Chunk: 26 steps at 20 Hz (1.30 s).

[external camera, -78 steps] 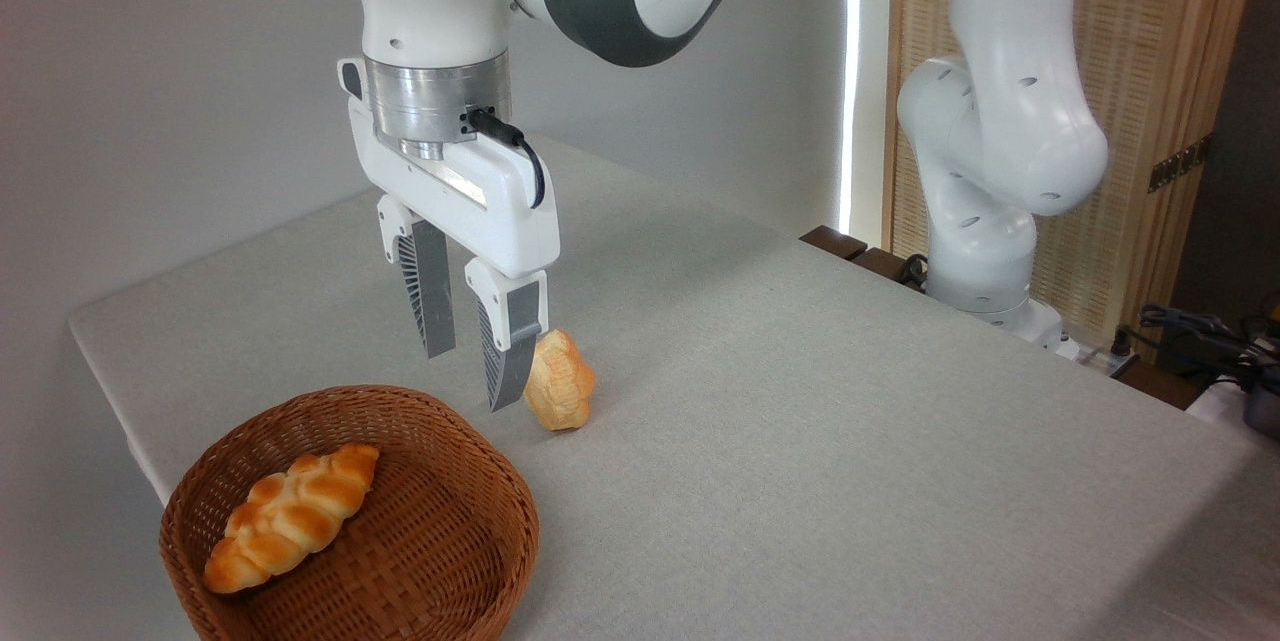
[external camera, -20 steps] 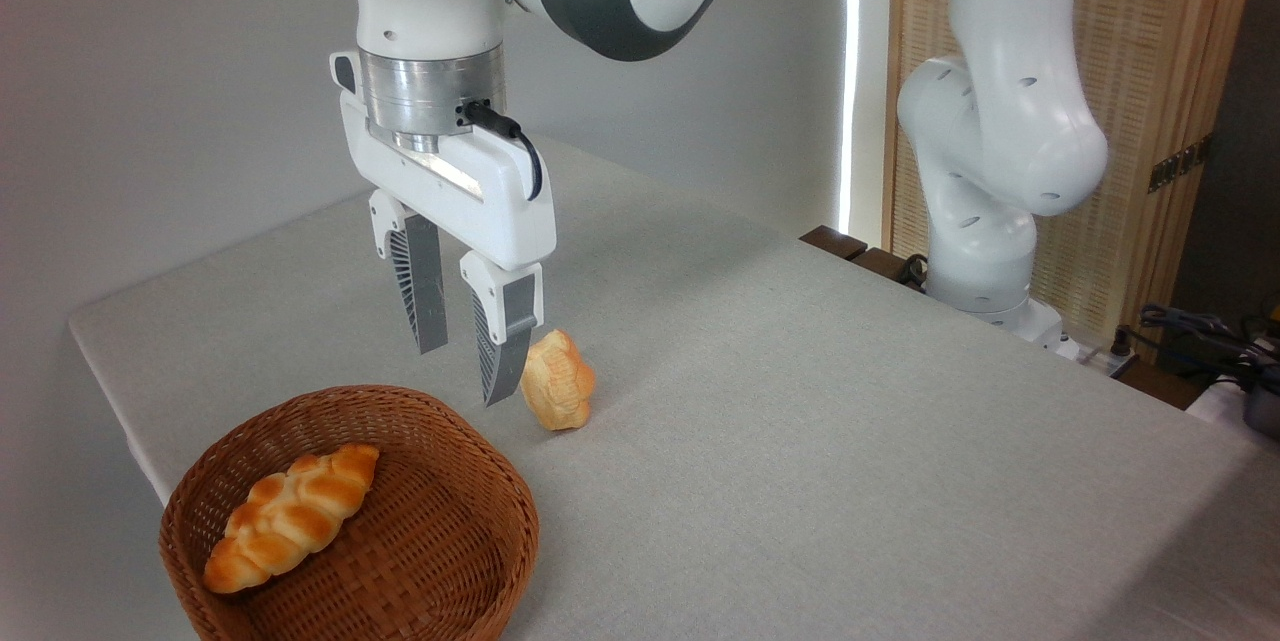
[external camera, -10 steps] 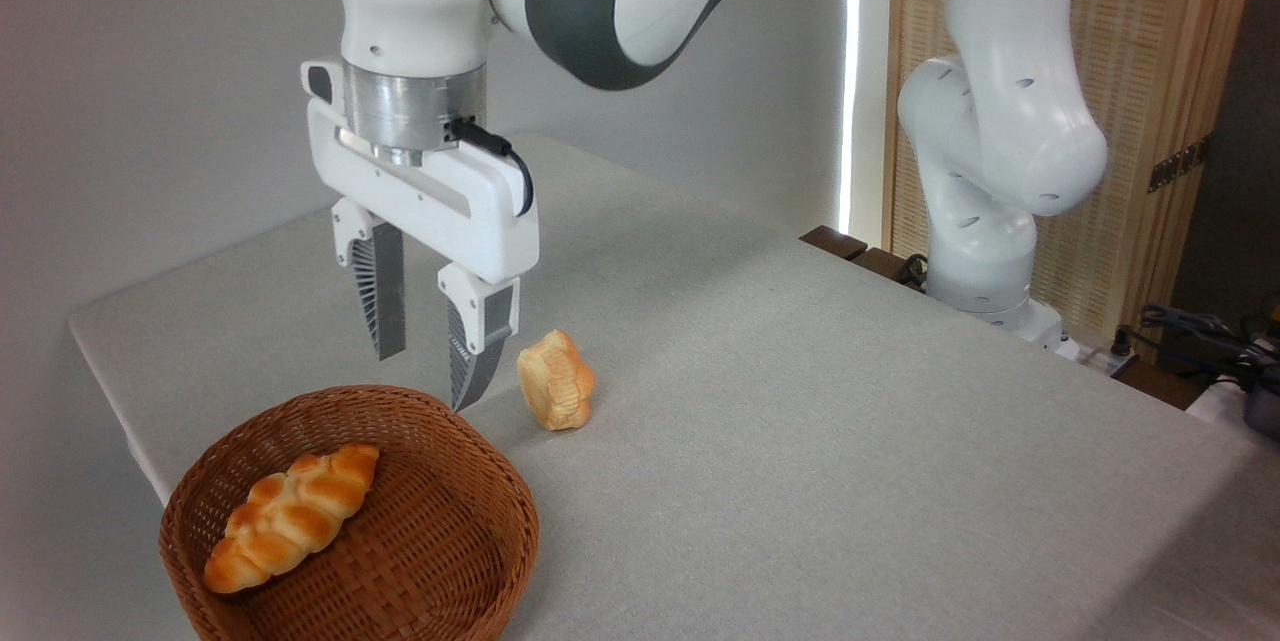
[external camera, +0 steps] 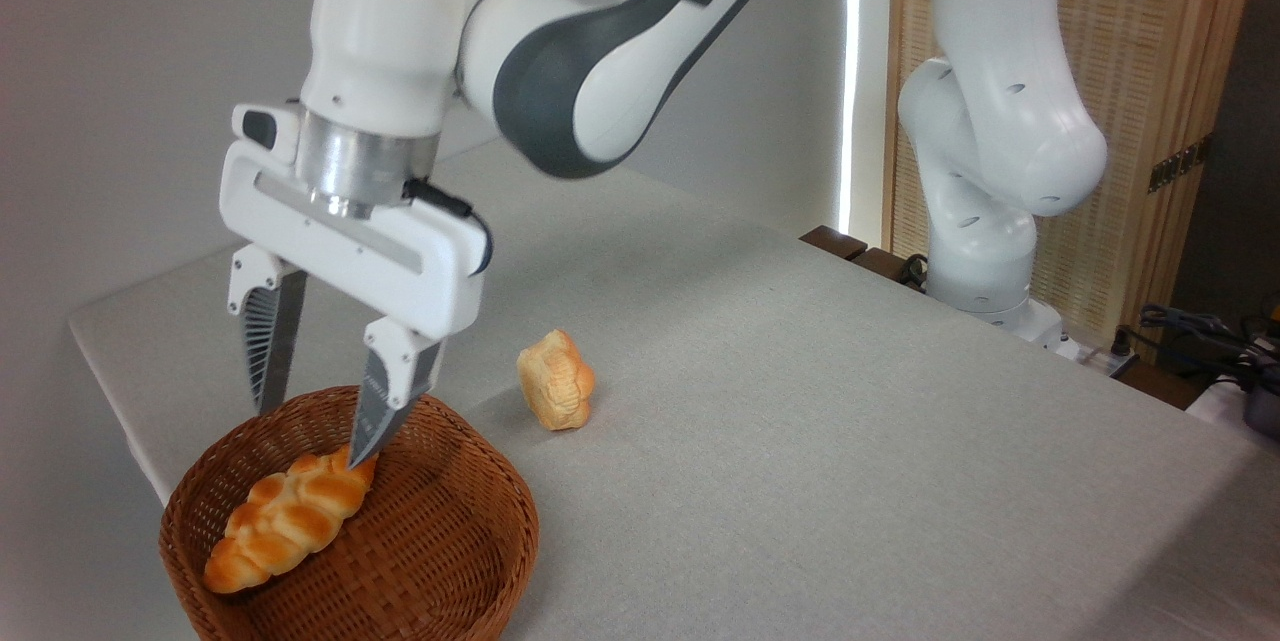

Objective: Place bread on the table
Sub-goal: 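Move the open gripper over the basket and lower onto the braided roll, then close the gripper around the braided bread roll in the basket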

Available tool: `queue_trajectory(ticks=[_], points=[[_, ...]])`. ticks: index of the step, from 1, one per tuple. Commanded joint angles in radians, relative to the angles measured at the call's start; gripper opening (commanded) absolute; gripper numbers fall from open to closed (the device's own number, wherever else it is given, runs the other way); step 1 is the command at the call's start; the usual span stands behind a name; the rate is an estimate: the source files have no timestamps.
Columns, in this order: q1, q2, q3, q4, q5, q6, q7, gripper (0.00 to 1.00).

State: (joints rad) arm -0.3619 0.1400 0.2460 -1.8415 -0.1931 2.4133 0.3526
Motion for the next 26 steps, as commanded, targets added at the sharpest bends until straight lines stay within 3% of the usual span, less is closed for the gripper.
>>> queue_trajectory(ticks=[1,6,9,18,22,26], points=[[-0.002,0.078,-0.048,0.004,-0.009,0.128,-0.012,1.0],[-0.002,0.127,-0.068,0.005,-0.005,0.147,-0.004,1.0],[0.003,0.133,-0.079,0.005,0.05,0.153,-0.003,1.0],[0.008,0.145,-0.076,0.005,0.061,0.153,-0.001,1.0],[0.008,0.156,-0.077,0.005,0.126,0.153,-0.003,1.0],[0.008,0.174,-0.083,0.005,0.133,0.153,-0.001,1.0]])
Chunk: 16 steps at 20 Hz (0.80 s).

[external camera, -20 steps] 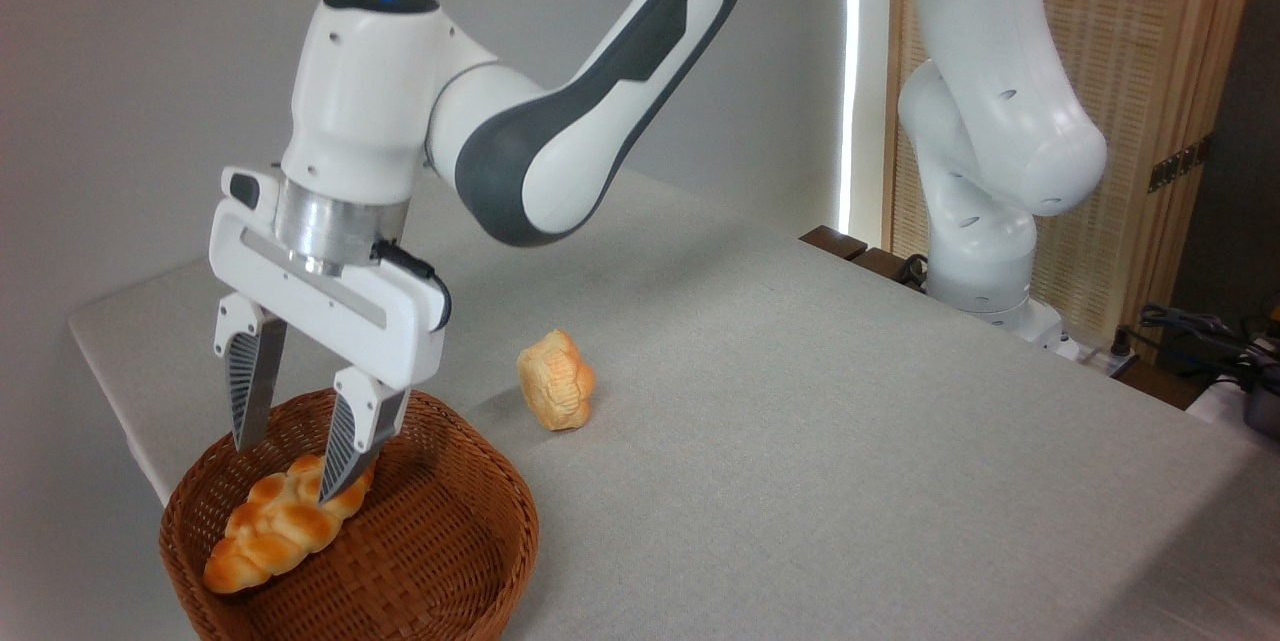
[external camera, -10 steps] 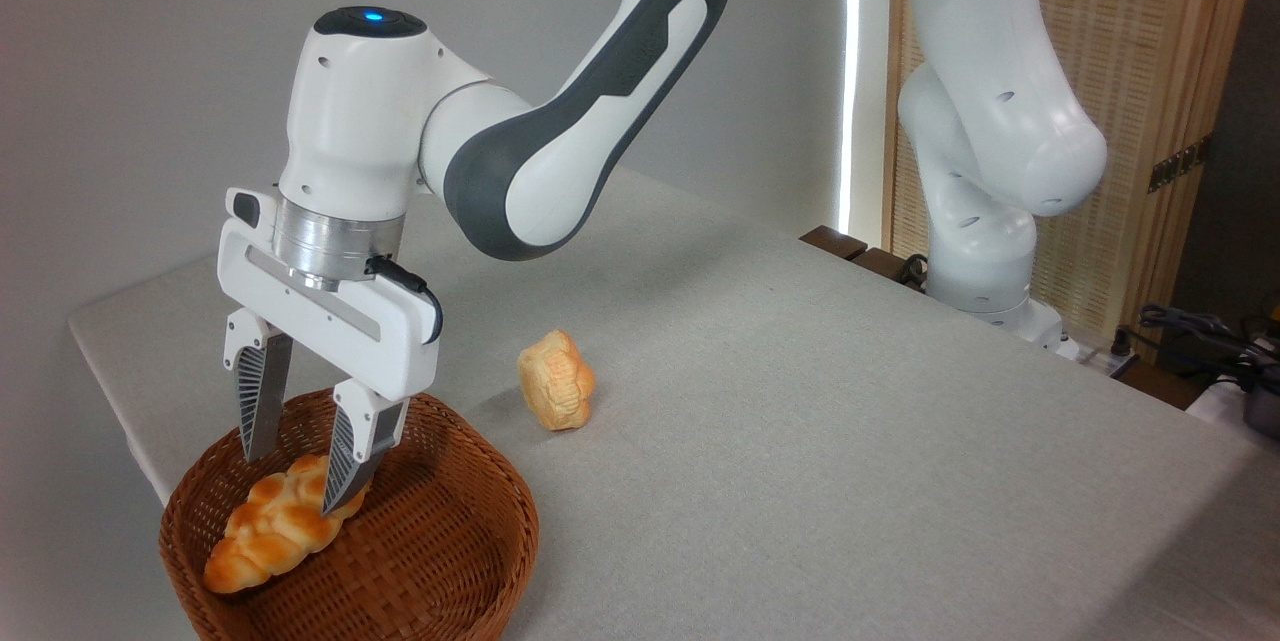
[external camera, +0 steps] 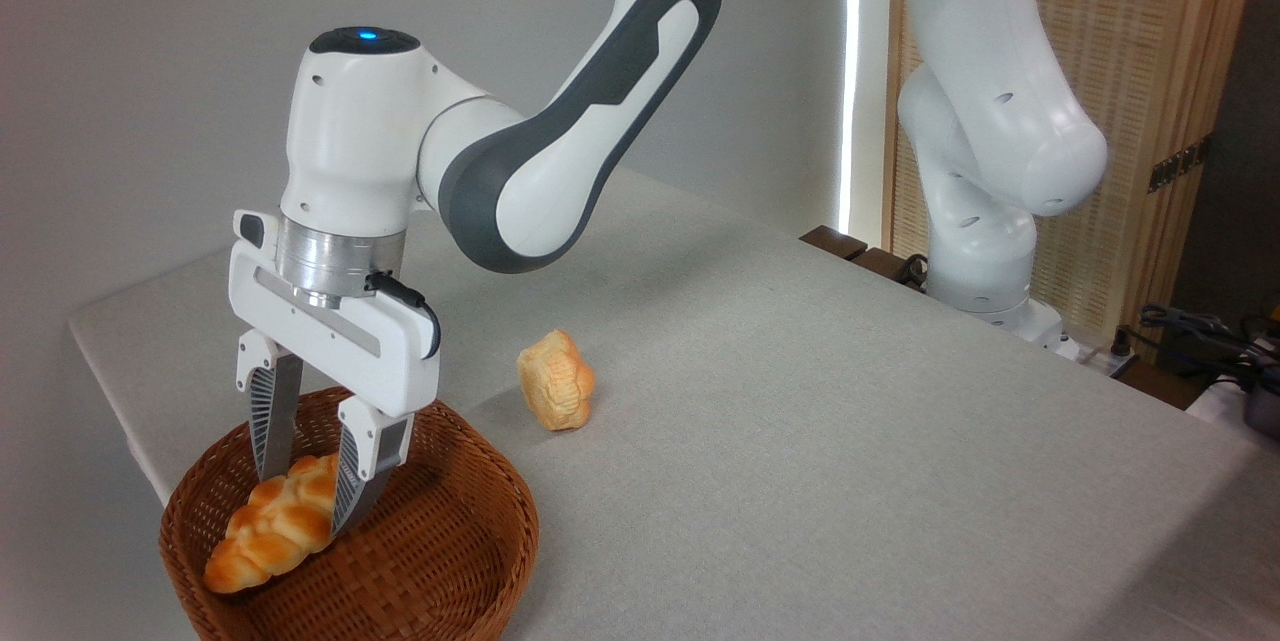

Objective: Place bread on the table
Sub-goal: 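Close the gripper around the braided bread roll in the basket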

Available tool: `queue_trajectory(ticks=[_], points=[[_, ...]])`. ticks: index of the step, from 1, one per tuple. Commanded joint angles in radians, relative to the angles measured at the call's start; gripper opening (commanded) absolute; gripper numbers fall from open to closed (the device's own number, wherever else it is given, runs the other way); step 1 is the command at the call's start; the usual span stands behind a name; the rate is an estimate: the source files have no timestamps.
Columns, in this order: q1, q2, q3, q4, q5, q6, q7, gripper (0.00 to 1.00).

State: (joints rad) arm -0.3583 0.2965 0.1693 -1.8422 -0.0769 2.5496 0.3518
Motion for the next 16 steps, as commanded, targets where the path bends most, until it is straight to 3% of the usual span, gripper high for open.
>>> queue_trajectory(ticks=[1,5,6,9,10,16], points=[[0.002,0.019,-0.007,0.006,0.017,0.017,0.0,1.0],[0.002,0.026,-0.022,0.006,0.017,0.017,-0.002,1.0],[0.002,0.026,-0.021,0.006,0.017,0.017,-0.002,0.96],[0.004,0.026,-0.021,0.006,0.023,0.017,0.0,0.59],[0.004,0.024,-0.02,0.006,0.023,0.017,0.001,0.52],[0.005,0.021,-0.02,0.006,0.023,0.017,0.0,0.47]])
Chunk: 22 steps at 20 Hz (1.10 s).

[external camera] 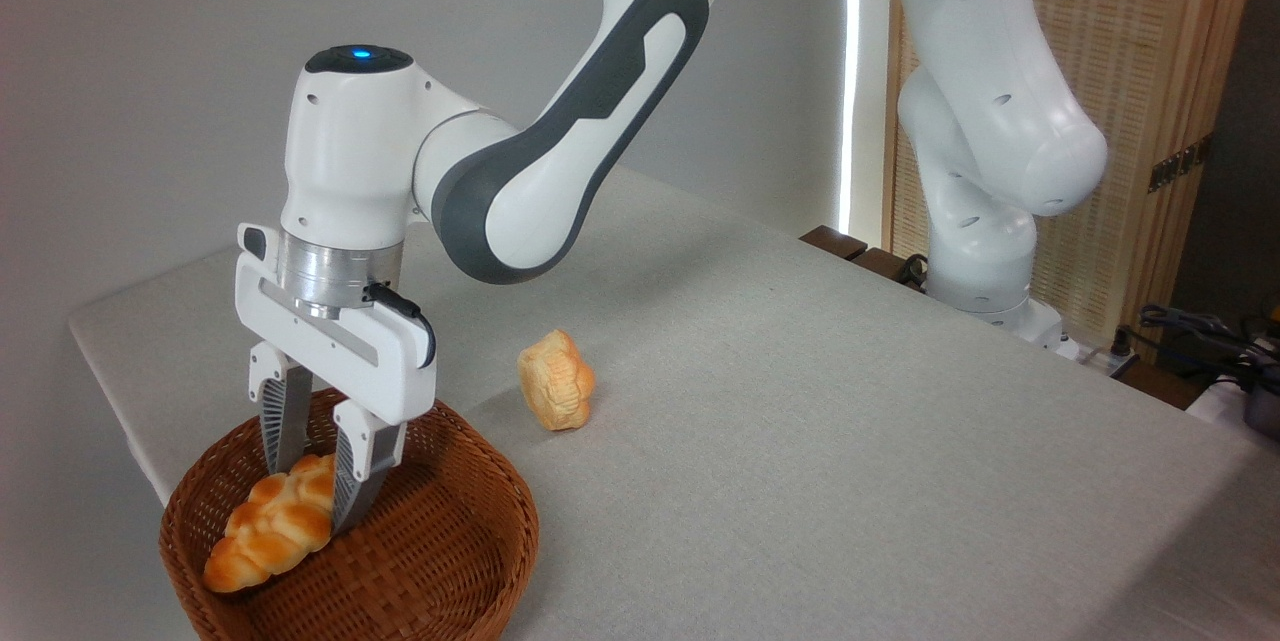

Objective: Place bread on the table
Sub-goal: 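Close the gripper around the braided bread roll in the basket, then lift the braided roll out of the basket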

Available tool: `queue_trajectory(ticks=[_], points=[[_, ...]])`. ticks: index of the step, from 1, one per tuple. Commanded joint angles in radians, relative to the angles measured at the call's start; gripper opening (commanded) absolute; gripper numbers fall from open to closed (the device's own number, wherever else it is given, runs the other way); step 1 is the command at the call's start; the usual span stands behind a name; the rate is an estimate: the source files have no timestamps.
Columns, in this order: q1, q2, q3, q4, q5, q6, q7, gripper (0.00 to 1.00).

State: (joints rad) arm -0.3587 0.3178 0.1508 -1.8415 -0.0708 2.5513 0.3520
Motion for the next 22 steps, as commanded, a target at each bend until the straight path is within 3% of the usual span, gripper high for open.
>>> queue_trajectory(ticks=[1,8,12,15,18,19,22], points=[[0.006,-0.002,0.0,0.005,0.017,0.015,-0.001,0.47],[0.009,-0.055,0.012,0.001,0.014,-0.011,-0.01,0.48],[0.032,-0.115,0.021,0.001,0.013,-0.124,-0.005,0.49],[0.044,-0.17,0.021,0.001,0.014,-0.277,0.011,0.52],[0.058,-0.21,0.03,-0.004,0.014,-0.396,0.074,0.53],[0.058,-0.221,0.041,-0.004,0.014,-0.431,0.109,0.59],[0.058,-0.269,0.062,-0.028,0.013,-0.537,0.244,0.59]])
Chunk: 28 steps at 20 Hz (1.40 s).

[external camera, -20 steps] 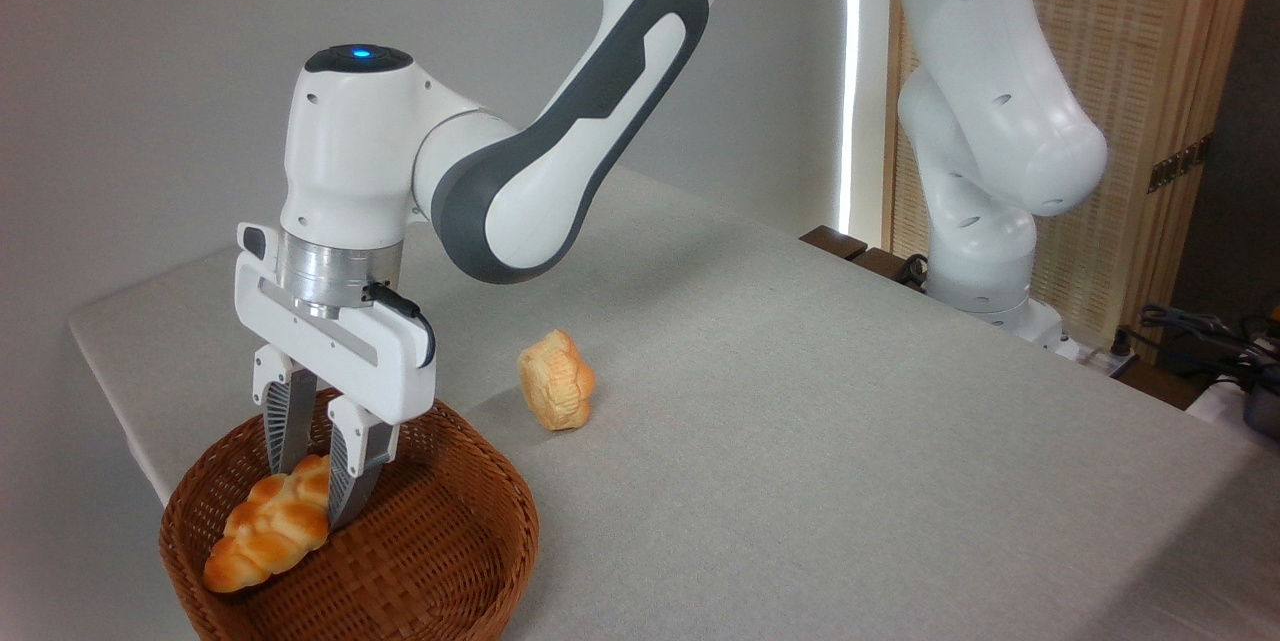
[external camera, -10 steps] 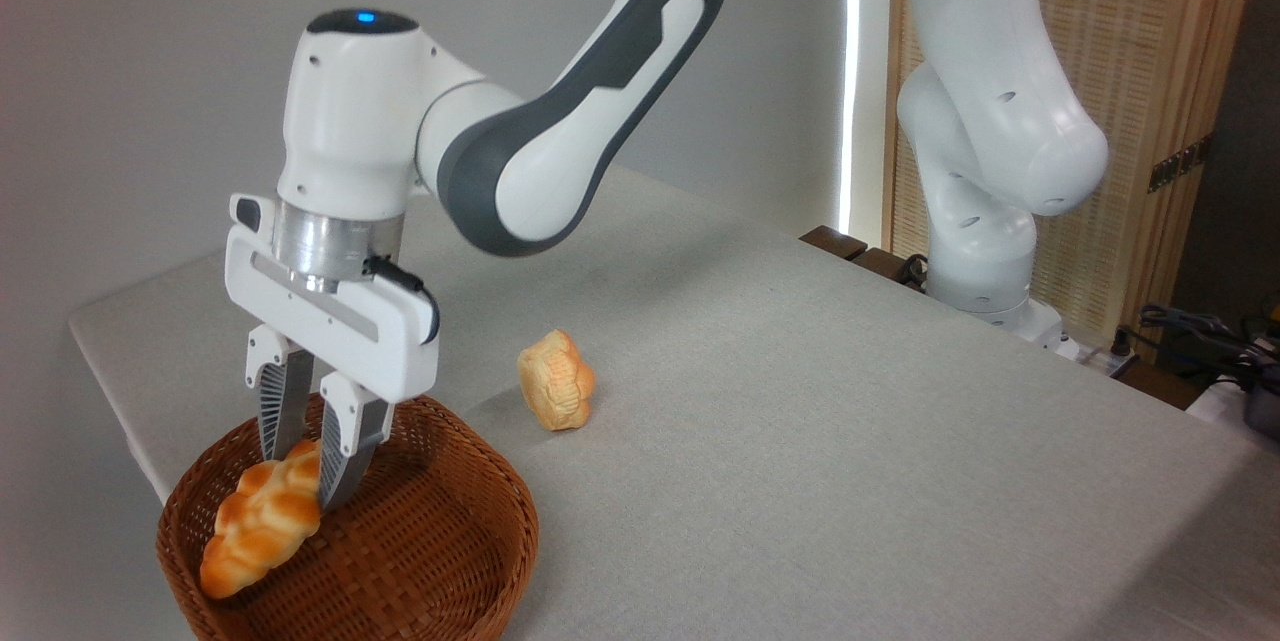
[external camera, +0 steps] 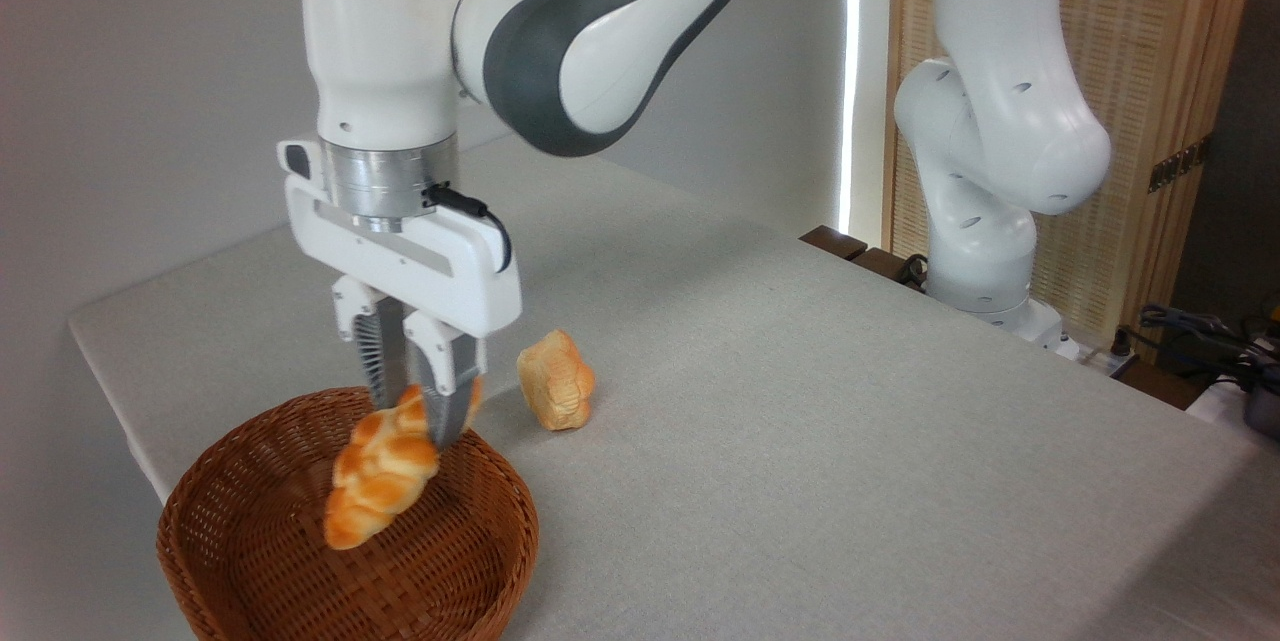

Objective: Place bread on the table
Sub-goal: 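Lift the braided roll out of the basket, then carry the braided roll beside the small roll and lower it onto the table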

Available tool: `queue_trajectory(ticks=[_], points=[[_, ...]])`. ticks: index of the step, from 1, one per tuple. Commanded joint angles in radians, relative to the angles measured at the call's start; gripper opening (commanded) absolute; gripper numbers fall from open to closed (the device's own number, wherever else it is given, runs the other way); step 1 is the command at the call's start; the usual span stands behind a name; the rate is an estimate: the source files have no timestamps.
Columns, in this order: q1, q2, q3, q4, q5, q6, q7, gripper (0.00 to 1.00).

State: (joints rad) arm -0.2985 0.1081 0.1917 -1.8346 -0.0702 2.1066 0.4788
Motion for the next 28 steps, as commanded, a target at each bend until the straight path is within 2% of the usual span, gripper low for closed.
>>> queue_trajectory(ticks=[1,3,7,9,10,11,23,28], points=[[-0.002,-0.079,0.037,-0.049,0.012,-0.13,0.167,0.59],[-0.002,-0.122,0.052,-0.083,0.012,-0.186,0.249,0.59],[-0.002,-0.2,0.089,-0.153,0.01,-0.287,0.326,0.6],[-0.002,-0.228,0.095,-0.184,0.01,-0.338,0.349,0.69],[-0.002,-0.228,0.095,-0.186,0.01,-0.367,0.348,0.82],[-0.004,-0.228,0.095,-0.186,0.012,-0.373,0.348,1.0],[-0.016,-0.202,0.084,-0.181,0.009,-0.333,0.348,1.0],[-0.016,-0.208,0.086,-0.166,0.012,-0.257,0.346,1.0]])
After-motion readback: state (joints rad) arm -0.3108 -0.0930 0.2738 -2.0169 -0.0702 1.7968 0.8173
